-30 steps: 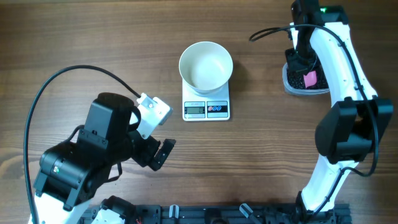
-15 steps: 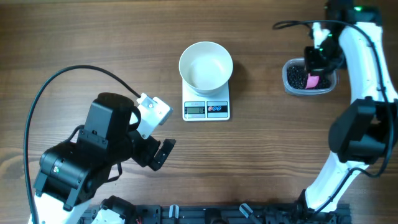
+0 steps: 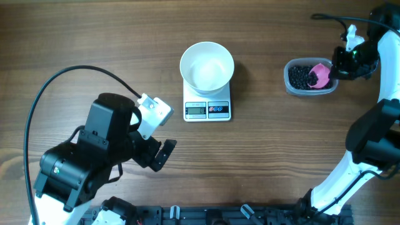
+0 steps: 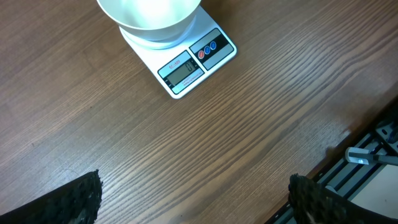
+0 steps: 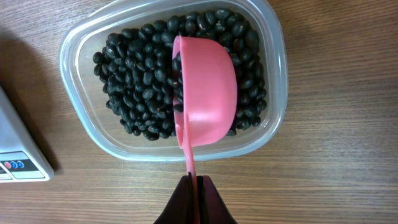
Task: Scoop item into bowl and weigh 150g on scale
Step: 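Lower the scoop into the black beans and drag it through them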
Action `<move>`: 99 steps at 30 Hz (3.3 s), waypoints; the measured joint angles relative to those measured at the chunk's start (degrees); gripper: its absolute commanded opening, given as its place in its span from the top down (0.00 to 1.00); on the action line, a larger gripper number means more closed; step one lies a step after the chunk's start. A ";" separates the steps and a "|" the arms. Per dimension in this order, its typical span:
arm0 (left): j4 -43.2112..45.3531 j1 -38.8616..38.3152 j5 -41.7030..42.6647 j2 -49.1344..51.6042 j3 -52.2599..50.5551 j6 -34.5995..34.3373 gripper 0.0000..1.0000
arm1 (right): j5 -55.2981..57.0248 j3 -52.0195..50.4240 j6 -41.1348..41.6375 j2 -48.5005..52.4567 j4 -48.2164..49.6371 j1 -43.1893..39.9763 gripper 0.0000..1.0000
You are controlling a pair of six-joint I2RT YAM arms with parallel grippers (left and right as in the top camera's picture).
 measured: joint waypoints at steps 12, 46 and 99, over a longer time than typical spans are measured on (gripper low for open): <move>0.00 0.00 -0.02 0.00 0.00 0.00 0.00 | -1.68 -7.02 0.04 -1.55 4.55 0.17 0.96; 0.00 0.00 -0.02 0.00 0.00 0.00 0.00 | -5.18 -10.32 0.44 -1.49 6.97 0.46 0.96; 0.00 0.00 0.00 0.00 0.00 0.00 0.00 | -23.76 -10.29 -7.78 -0.96 -1.27 -10.73 0.96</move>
